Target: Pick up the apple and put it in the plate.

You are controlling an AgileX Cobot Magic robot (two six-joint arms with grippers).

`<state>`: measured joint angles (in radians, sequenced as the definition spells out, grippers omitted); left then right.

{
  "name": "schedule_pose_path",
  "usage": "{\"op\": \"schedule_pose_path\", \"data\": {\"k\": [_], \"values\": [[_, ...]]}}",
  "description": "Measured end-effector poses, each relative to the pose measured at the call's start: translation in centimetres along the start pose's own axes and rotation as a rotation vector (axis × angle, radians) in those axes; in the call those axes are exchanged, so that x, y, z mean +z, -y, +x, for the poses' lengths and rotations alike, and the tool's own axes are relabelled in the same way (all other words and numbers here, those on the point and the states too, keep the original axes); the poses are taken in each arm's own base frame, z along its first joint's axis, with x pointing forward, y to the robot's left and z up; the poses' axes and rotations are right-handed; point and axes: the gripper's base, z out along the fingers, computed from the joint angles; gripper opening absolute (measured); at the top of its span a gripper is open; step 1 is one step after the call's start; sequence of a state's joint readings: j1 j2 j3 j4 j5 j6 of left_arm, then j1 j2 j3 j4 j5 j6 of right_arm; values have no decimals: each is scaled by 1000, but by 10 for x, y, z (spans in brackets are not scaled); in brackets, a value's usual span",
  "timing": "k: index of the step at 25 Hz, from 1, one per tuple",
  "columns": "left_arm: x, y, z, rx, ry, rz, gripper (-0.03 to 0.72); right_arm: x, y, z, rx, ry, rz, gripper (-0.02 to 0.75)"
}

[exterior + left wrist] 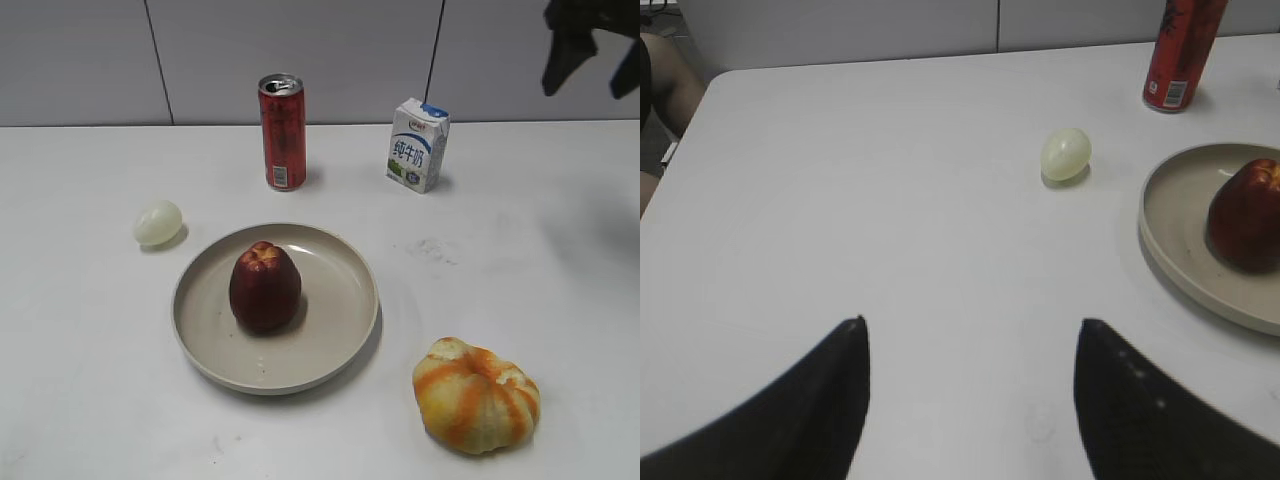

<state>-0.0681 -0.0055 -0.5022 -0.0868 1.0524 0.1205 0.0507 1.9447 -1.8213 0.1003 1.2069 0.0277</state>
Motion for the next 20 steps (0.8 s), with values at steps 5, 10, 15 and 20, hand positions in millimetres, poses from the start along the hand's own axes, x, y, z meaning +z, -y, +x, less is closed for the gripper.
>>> {"op": "schedule_pose_path", "data": {"k": [5, 10, 15, 20], "values": [[0, 0, 0, 0, 0, 0, 491, -26, 25, 42, 27, -37, 84, 626], [0, 0, 0, 0, 0, 0, 491, -47, 24, 98, 25, -76, 96, 617], [0, 0, 0, 0, 0, 0, 491, -71, 22, 167, 29, -51, 82, 604], [0, 0, 0, 0, 0, 0, 491, -79, 21, 236, 30, 53, 69, 594]]}}
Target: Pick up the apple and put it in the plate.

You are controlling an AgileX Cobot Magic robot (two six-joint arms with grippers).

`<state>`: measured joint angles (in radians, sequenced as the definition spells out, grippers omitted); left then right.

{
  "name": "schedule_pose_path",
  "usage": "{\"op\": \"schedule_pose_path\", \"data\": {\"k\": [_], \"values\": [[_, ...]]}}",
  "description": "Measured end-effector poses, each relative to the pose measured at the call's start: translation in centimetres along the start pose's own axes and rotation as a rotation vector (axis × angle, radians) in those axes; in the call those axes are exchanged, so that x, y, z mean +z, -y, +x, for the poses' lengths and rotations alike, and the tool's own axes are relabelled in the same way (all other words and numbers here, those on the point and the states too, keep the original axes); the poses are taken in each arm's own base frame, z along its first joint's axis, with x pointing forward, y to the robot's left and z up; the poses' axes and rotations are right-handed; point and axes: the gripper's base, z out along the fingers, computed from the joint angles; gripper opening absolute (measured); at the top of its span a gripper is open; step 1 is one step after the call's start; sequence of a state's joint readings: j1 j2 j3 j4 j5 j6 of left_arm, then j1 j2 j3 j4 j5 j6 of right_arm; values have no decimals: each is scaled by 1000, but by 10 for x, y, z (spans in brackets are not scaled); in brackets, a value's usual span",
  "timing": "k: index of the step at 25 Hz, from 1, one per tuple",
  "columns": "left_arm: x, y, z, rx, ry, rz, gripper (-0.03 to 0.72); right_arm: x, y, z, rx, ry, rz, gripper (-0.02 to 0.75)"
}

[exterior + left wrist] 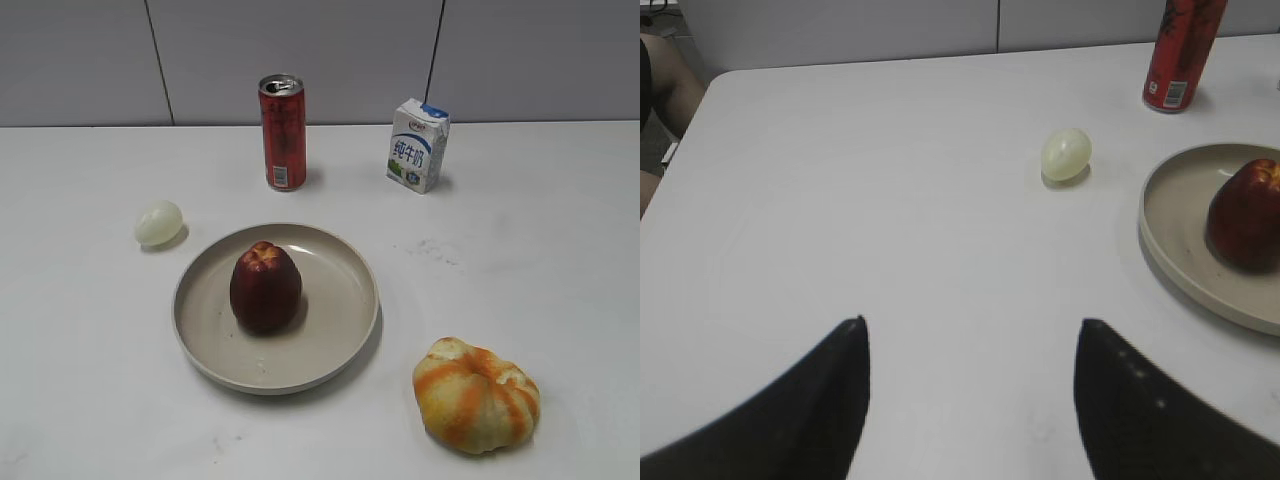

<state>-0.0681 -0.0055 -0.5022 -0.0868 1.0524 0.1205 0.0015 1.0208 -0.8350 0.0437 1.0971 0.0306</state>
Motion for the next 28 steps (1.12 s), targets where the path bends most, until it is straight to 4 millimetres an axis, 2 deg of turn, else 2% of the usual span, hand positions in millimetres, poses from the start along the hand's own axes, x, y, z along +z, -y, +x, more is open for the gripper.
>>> {"op": "schedule_pose_path", "data": {"k": [6, 12, 28], "values": [[0, 0, 0, 0, 0, 0, 491, -6, 3, 67, 0, 174, -14, 594], [0, 0, 0, 0, 0, 0, 491, -14, 4, 112, -10, 329, -24, 594], [0, 0, 0, 0, 0, 0, 491, -44, 6, 163, -31, 701, -42, 594]]}}
